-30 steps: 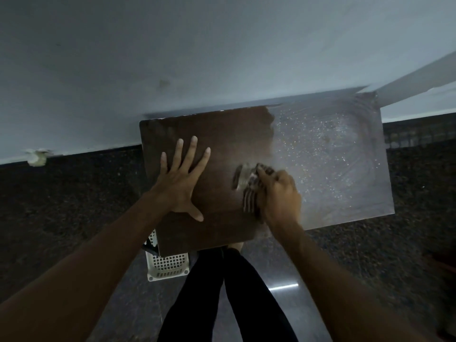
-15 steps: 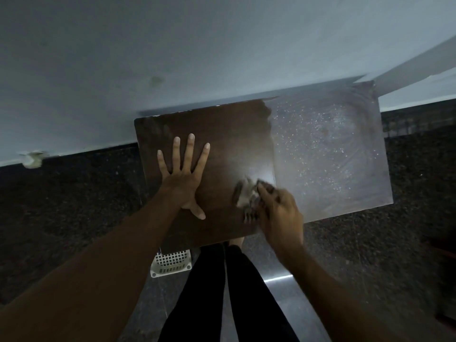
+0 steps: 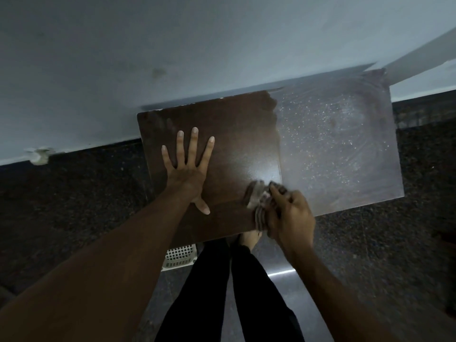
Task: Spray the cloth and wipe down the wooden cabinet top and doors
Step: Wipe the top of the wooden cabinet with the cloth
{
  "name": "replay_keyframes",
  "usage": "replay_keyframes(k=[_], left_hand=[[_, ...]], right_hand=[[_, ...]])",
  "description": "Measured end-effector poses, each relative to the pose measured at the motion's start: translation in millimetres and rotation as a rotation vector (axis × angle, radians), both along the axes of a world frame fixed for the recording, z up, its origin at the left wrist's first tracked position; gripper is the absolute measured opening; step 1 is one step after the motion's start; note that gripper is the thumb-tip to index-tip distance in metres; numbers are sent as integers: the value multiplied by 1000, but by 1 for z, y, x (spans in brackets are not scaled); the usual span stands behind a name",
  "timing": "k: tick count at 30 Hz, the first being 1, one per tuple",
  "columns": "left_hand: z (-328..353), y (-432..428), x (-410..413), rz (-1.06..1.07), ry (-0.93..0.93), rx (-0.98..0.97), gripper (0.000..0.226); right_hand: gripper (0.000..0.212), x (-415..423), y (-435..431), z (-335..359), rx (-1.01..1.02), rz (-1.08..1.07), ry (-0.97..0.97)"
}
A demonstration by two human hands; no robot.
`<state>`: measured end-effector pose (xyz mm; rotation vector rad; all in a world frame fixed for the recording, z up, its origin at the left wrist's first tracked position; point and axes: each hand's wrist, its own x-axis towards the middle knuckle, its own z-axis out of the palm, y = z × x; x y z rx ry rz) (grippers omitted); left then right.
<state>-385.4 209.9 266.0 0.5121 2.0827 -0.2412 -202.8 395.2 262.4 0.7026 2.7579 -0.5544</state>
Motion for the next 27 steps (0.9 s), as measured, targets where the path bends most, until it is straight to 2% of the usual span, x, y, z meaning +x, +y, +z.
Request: replay_keyframes(k=[4,6,9,12,18,21,23,25,27], left_hand=[[3,2,1,-1,6,-11,183],[4,3,1,-3,11,-22,184],[5,4,0,-3,7,-46,185],[6,5,0,4,-12,-65,185],[10,8,1,-3,-14,-74,183],[10,7,0,2,-17,-74,184],[10,8,0,-3,-26,-80,183],[10,9,0,-6,-34,-99,181],[11,11,-1,6,-32,-131,178]], right_hand=[[41,-87,8,-4,-40,15,71],[41,-120,10,-6,3,36,71],[46,-134,12,-4,23,82,56],[47,-106,12,-1,-52,73,62],[48,12,2,-3,-102,52,2],[45,24,-13,-7,-80,-60,-1],[39,26,-34,-8,-138,-76,-21],[38,31,-65,-6,-175,53,-42],[39,34,-98,-4,-143,250,25]])
